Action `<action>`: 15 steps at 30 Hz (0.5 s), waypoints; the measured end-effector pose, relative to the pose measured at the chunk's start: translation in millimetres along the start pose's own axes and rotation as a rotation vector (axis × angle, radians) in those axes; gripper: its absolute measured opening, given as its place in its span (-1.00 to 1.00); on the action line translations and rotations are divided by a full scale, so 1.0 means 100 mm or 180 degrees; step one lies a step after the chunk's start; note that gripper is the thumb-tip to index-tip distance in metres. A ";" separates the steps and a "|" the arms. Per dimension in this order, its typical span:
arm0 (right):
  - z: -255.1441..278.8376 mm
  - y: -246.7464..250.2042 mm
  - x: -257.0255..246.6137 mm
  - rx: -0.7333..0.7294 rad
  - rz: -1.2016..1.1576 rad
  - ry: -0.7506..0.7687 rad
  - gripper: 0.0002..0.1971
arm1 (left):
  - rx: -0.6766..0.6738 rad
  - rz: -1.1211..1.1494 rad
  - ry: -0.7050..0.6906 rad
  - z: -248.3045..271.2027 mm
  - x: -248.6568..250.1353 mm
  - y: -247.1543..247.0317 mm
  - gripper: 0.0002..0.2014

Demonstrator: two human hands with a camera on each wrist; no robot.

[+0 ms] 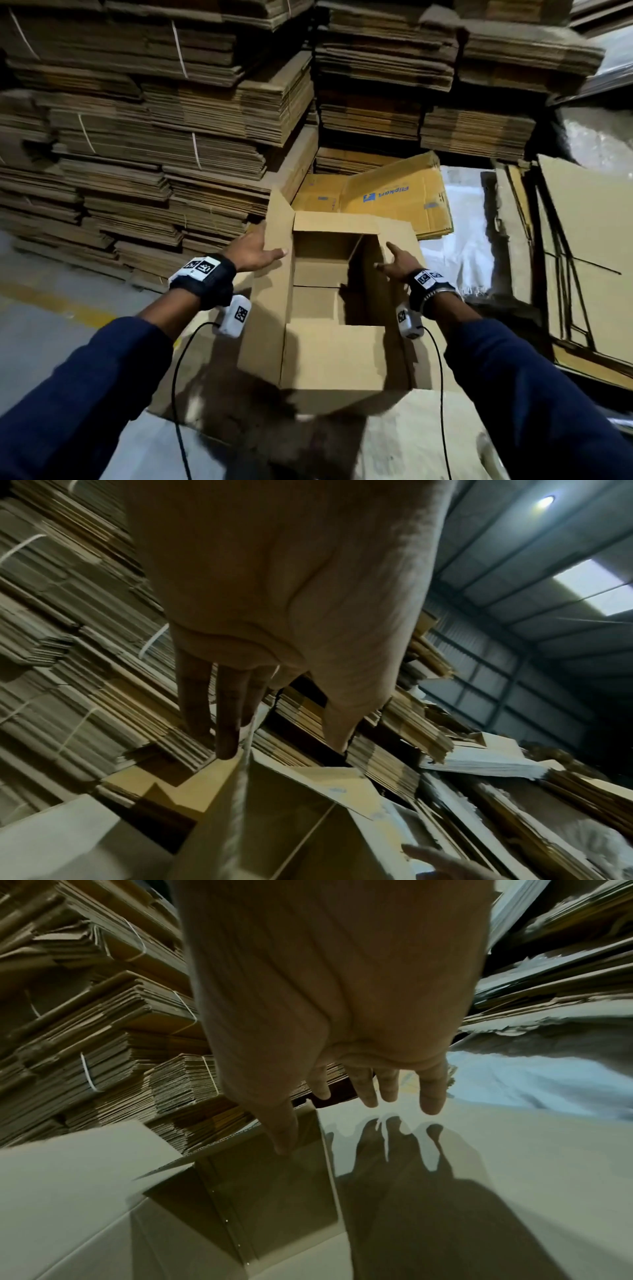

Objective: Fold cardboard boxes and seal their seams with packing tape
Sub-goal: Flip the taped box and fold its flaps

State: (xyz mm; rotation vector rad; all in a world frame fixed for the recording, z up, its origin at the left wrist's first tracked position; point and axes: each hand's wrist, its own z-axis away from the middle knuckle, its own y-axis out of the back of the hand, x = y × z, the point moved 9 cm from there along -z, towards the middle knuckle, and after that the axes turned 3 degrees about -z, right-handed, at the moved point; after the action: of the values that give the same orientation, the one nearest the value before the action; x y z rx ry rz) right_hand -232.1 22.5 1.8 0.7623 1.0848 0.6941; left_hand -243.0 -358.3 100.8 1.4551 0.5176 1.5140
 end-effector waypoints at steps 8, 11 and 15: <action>1.10 0.07 0.89 0.0147 -0.0146 -0.0532 -0.18 | -0.0474 -0.0349 -0.0406 0.69 0.79 -0.98 0.03; 1.44 0.03 1.30 0.0230 -0.0090 -0.0770 -0.23 | -0.0594 -0.0410 -0.0368 0.92 0.75 -1.49 0.02; 1.90 -0.03 1.57 0.0225 -0.0331 -0.0915 -0.13 | -0.0398 -0.1259 -0.0578 1.11 0.61 -1.95 -0.13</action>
State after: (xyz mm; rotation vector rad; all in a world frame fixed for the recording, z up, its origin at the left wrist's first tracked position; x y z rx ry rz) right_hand -3.0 110.3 -27.7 0.8322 0.8828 0.4437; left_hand -66.8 -249.5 -3.4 1.2883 0.5523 1.0732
